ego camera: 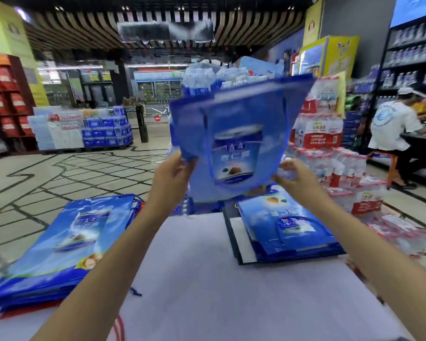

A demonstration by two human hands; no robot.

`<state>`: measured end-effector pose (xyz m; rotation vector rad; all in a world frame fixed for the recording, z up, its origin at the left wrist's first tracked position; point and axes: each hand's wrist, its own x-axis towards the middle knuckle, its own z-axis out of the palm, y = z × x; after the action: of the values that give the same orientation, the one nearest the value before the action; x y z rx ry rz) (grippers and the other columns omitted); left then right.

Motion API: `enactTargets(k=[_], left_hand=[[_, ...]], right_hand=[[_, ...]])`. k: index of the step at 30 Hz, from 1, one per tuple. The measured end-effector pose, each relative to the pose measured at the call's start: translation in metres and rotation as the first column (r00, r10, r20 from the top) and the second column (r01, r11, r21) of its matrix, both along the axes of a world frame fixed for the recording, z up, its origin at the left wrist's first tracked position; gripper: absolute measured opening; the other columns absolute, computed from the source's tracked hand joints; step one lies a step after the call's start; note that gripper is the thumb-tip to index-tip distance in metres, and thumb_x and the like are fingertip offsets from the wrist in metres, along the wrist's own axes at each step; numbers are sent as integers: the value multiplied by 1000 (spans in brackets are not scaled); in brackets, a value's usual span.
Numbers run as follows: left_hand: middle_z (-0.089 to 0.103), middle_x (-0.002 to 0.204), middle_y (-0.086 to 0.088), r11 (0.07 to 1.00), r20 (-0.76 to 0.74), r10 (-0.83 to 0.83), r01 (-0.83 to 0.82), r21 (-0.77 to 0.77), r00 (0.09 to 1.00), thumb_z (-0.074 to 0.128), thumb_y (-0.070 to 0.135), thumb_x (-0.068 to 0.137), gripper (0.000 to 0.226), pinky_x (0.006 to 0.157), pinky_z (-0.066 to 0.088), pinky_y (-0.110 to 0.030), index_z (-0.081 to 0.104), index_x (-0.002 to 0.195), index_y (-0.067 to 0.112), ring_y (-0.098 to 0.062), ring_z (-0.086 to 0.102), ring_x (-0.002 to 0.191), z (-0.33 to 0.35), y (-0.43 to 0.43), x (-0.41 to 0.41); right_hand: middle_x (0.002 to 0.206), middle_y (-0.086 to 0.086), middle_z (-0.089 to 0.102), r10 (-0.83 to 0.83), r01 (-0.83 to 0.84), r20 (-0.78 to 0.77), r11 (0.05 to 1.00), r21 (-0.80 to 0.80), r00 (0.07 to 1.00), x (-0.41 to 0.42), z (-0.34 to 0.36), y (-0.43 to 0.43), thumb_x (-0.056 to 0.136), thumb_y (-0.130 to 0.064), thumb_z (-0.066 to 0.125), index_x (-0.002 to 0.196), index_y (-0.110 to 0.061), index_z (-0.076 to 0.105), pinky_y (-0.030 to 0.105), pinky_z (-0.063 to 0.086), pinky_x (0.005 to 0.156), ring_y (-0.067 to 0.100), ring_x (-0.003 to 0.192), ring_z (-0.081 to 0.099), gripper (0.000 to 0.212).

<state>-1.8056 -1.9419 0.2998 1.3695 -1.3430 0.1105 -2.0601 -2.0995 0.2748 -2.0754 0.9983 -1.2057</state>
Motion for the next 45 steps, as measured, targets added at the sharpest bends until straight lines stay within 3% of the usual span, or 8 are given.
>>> enactTargets(k=[3,6,11,19,24,35,40,45], left_hand=[[73,101,-5,979,-274,-196,205,3,942,57,22,97,16,76,58,-36,65,109,15,-21,70,90,17,-18,-22],[72,92,-1,958,-524,-237,286,13,818,57,18,97,11,64,58,-26,64,104,15,-12,70,78,19,-46,-46],[67,80,-8,907,-722,-109,366,209,683,62,27,94,22,53,51,-26,60,102,6,-15,63,58,-21,-103,-77],[56,129,-14,810,-140,125,-19,587,982,65,31,86,52,99,43,-36,50,130,6,-30,52,118,-147,-111,-134],[55,133,-13,799,-114,190,-86,595,975,58,34,91,51,99,39,-35,50,132,5,-30,48,124,-144,-110,-134],[39,134,-18,716,-170,171,-4,698,971,39,33,98,46,92,41,-32,36,142,24,-29,50,105,-131,-119,-122],[35,138,-17,713,-202,180,14,701,963,38,28,94,50,101,39,-36,33,144,32,-34,47,114,-132,-125,-122],[33,150,-6,716,-166,187,-19,698,968,41,17,94,51,110,28,-43,32,145,22,-30,39,132,-131,-129,-138]], right_hand=[[95,4,60,30,-62,195,986,158,980,-22,14,-6,89,-24,71,98,-18,51,26,47,66,15,81,58,22],[93,0,62,-6,-78,301,961,265,954,-48,15,-10,91,-21,68,113,-16,53,18,50,54,9,73,65,27],[84,1,69,-86,25,131,913,408,988,-89,-12,-24,94,-24,64,87,-17,66,24,51,56,14,65,67,11],[71,18,54,-142,338,-494,880,333,858,-109,-83,-63,96,-36,59,61,-10,38,32,23,52,26,69,54,48],[129,18,58,-17,266,-441,817,511,897,-106,-75,-69,79,-51,75,95,-3,69,35,48,72,26,91,64,51],[73,4,53,-37,307,-554,862,404,832,-97,-78,-74,81,-64,63,77,-12,57,27,29,54,16,63,49,53],[101,-3,63,-34,267,-435,832,487,900,-102,-83,-79,85,-56,65,123,-19,59,30,54,71,16,87,64,53],[97,-9,56,-13,219,-366,821,528,930,-95,-85,-74,92,-48,61,139,-18,48,23,47,64,9,84,60,57]])
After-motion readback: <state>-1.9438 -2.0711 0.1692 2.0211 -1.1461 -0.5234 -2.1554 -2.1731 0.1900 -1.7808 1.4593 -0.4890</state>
